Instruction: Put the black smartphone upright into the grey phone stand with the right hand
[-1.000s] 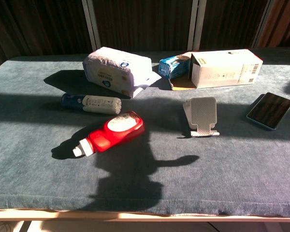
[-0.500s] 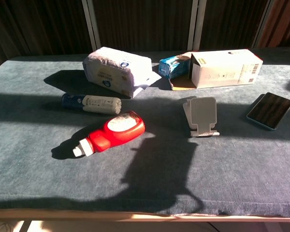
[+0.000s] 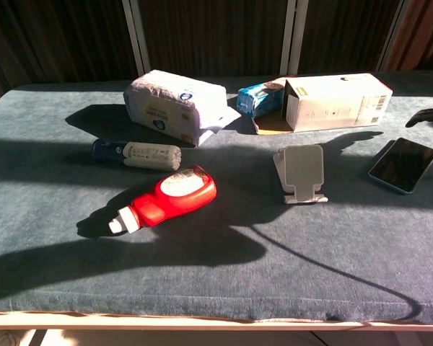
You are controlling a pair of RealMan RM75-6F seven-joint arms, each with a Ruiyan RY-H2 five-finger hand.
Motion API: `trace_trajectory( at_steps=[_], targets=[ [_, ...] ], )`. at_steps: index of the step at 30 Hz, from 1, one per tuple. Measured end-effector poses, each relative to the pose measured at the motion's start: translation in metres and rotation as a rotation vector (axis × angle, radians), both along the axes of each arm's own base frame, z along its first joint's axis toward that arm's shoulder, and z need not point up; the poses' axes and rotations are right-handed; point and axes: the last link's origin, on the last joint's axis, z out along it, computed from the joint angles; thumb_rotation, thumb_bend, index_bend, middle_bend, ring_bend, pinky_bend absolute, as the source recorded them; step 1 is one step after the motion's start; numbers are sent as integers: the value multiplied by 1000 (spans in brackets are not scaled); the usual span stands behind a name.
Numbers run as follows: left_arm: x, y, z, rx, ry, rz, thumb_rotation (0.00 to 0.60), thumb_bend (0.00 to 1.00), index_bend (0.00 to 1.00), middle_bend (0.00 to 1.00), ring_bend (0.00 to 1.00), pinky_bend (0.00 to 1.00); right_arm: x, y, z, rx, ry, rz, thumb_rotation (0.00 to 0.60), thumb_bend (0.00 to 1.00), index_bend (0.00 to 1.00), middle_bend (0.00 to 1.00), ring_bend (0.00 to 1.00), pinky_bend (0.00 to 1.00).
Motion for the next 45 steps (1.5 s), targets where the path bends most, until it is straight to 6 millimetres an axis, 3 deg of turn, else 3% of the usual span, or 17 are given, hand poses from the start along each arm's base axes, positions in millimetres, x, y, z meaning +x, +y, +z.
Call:
trace_trajectory(
  at_steps=[10, 15, 23, 32, 45],
  targets=[
    [1, 0, 0, 4, 0, -2, 600, 357, 0, 0, 0, 29, 10, -5, -20, 71, 45, 24, 600, 242, 64, 0, 0, 0],
    [2, -2, 3, 13, -11, -13, 600, 357, 0, 0, 0, 28, 8, -1, -17, 76, 37, 32, 600, 243, 165, 0, 0, 0],
    [2, -8, 9, 21, -33, -34, 600, 357, 0, 0, 0, 28, -8, 37, -7, 143, 19, 45, 600, 243, 273, 0, 0, 0],
    [2, -9, 9, 14, -34, -37, 600, 357, 0, 0, 0, 29, -14, 72, -3, 186, -23, 33, 600, 243, 243, 0, 0, 0],
    [1, -11, 12, 26, -35, -32, 600, 357, 0, 0, 0, 28, 4, 61, -6, 165, -102, 42, 600, 243, 246, 9, 0, 20]
  ],
)
